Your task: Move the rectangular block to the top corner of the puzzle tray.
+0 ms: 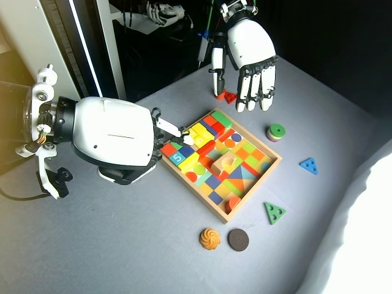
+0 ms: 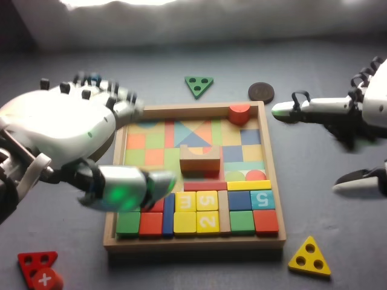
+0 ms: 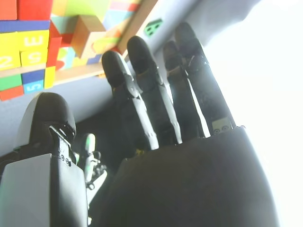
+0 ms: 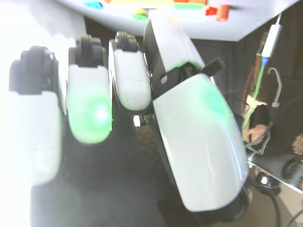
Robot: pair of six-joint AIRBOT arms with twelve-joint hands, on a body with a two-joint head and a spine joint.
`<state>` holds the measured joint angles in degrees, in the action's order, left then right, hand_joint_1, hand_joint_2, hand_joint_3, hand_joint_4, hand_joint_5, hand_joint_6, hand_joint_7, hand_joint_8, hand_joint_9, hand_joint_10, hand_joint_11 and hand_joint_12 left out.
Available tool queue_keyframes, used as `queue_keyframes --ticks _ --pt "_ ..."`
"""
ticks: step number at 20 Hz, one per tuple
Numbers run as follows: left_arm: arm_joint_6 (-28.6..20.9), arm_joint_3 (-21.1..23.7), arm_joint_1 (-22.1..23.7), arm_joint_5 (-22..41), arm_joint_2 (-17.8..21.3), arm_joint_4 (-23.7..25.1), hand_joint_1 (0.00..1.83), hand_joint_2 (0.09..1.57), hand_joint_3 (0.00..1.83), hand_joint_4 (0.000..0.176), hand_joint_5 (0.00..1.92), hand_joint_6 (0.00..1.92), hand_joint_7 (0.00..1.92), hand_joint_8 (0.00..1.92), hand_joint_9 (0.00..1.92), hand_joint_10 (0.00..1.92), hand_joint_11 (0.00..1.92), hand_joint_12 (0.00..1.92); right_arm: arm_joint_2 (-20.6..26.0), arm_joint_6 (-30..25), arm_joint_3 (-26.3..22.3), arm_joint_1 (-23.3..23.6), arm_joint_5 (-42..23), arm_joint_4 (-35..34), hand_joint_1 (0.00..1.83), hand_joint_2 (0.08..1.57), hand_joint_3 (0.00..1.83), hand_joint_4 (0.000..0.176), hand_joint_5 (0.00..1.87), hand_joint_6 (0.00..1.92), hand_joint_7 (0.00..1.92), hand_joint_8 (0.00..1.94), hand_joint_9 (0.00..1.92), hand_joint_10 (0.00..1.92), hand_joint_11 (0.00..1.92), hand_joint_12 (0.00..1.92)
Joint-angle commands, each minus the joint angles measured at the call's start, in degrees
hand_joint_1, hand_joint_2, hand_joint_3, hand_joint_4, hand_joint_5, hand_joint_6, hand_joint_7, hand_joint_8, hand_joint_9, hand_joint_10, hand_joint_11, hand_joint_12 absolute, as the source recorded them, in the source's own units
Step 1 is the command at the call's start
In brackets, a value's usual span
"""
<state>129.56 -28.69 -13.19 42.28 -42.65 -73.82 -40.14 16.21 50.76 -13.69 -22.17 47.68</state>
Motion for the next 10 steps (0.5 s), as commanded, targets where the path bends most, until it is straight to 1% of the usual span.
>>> queue_keyframes --ticks 1,3,4,5,7,8,9,10 --pt "0.06 -0.16 0.73 2.99 0.42 2.82 0.00 1.06 0.01 0.000 0.00 0.00 0.00 0.00 0.00 0.00 0.00 0.00 0.60 -0.58 0.07 0.88 -4.26 -1.88 0.00 1.19 0.02 0.000 0.04 0.01 0.07 0.00 0.04 0.01 0.00 0.10" --pt "0.06 -0.16 0.79 3.14 0.42 2.79 0.00 1.04 0.00 0.000 0.00 0.00 0.00 0.00 0.00 0.00 0.00 0.00 0.61 -0.61 0.07 1.05 -3.56 -1.88 0.05 1.17 0.00 0.000 0.05 0.00 0.06 0.00 0.04 0.01 0.00 0.12" --pt "0.06 -0.16 0.83 3.14 0.42 2.79 0.00 1.05 0.00 0.000 0.00 0.00 0.00 0.00 0.00 0.00 0.00 0.00 0.59 -0.57 0.09 1.23 -2.88 -1.88 0.04 1.17 0.00 0.000 0.04 0.00 0.05 0.00 0.04 0.00 0.00 0.10" --pt "0.07 -0.13 0.86 3.14 0.40 2.78 0.00 1.05 0.00 0.000 0.02 0.01 0.03 0.01 0.03 0.01 0.01 0.01 0.40 -0.53 0.22 1.46 -2.18 -1.65 0.03 1.16 0.00 0.000 0.02 0.00 0.02 0.00 0.01 0.00 0.00 0.02" --pt "0.08 -0.08 0.85 3.14 0.40 2.35 0.00 1.06 0.01 0.000 0.04 0.01 0.05 0.02 0.06 0.02 0.03 0.01 -1.03 -0.54 1.12 1.97 -2.05 1.46 0.06 1.15 0.00 0.000 0.05 0.01 0.04 0.01 0.01 0.00 0.00 0.00" --pt "0.08 -0.09 0.85 3.15 0.40 2.23 0.00 1.07 0.01 0.000 0.05 0.02 0.05 0.02 0.05 0.01 0.03 0.01 -1.94 -0.54 1.69 2.23 -1.98 2.87 0.10 1.15 0.00 0.000 0.06 0.01 0.07 0.02 0.04 0.02 0.03 0.01" --pt "0.09 -0.12 0.85 3.15 0.40 2.11 0.00 1.07 0.01 0.000 0.03 0.00 0.02 0.00 0.02 0.00 0.00 0.00 -2.67 -0.55 2.17 2.66 -1.76 4.36 0.13 1.16 0.00 0.000 0.09 0.01 0.13 0.01 0.16 0.02 0.00 0.31" --pt "0.09 -0.14 0.85 3.20 0.40 2.03 0.00 1.07 0.01 0.000 0.02 0.00 0.01 0.00 0.01 0.00 0.00 0.00 -3.71 -0.58 2.89 3.38 -1.28 6.20 0.16 1.16 0.00 0.000 0.13 0.01 0.23 0.01 0.26 0.03 0.00 0.54"
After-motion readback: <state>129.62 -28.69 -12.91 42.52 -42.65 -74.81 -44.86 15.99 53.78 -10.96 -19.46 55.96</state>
